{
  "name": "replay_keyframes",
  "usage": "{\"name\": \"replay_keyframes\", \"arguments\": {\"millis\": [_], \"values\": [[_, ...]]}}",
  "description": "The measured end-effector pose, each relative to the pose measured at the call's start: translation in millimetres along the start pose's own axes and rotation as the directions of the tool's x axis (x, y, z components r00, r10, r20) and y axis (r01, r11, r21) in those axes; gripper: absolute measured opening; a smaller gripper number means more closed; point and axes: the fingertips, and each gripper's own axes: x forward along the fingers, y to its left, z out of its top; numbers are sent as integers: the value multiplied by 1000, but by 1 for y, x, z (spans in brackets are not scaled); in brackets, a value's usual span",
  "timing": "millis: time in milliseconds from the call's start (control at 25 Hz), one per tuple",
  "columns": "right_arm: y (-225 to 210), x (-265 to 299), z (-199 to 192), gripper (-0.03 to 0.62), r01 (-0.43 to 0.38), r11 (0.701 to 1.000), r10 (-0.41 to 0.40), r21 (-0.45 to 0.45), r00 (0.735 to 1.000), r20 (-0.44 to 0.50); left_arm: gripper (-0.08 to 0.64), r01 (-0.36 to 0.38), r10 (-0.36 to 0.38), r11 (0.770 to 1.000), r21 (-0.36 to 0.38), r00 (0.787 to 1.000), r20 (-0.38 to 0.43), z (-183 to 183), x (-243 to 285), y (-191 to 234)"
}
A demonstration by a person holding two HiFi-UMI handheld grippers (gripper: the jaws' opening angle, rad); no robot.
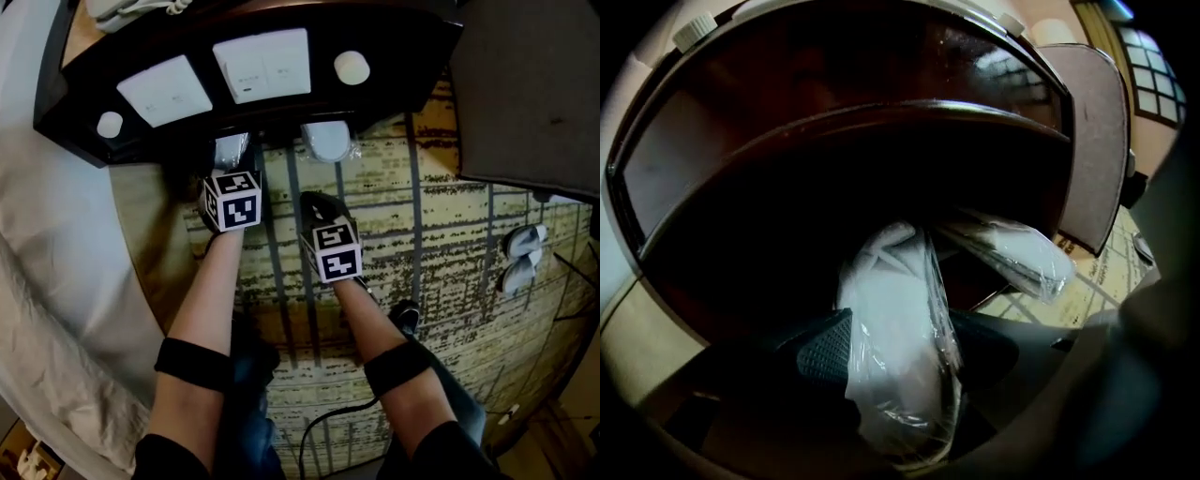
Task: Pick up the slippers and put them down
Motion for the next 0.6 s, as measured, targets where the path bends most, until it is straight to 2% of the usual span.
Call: {"name": "replay_keyframes", "arguments": {"millis": [240,480,560,600], "values": [[-11,11,6,2,8,1000,-8,-9,1000,11,279,8,-9,998,55,1000,24,11,23,6],[-15,17,6,2,13,1000,-13,-8,1000,11,289,15,-19,998,67,998,53,14,31,10],[-14,17,6,2,10,1000,-10,-6,1000,8,317,22,-26,998,60,998,57,12,31,10],[-12,17,5,2,8,1000,-8,-6,1000,5,354,28,-31,998,57,998,55,10,29,9]]}}
